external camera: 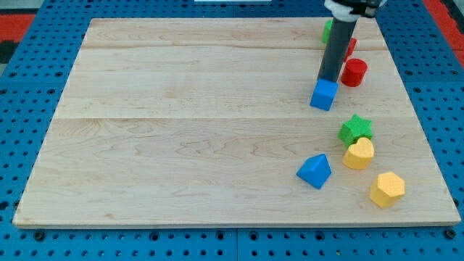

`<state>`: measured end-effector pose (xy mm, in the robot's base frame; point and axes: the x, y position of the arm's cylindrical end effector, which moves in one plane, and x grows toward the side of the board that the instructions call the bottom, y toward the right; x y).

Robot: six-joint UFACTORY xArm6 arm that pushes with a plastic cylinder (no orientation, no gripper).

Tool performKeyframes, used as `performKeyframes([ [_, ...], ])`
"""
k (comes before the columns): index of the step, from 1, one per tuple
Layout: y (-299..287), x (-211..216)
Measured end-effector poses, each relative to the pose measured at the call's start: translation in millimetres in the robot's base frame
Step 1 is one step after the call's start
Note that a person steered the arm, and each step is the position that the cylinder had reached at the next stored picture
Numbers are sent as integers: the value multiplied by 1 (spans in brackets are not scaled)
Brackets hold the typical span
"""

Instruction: Push the green star to the center left

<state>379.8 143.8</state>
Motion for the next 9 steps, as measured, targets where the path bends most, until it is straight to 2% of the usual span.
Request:
performKeyframes([
  [1, -47, 59],
  [2, -60, 77],
  [3, -55, 40],
  [4, 12, 36],
  [5, 106, 50],
  [6, 115, 116],
  [7, 109, 137],
  [9, 13, 91],
])
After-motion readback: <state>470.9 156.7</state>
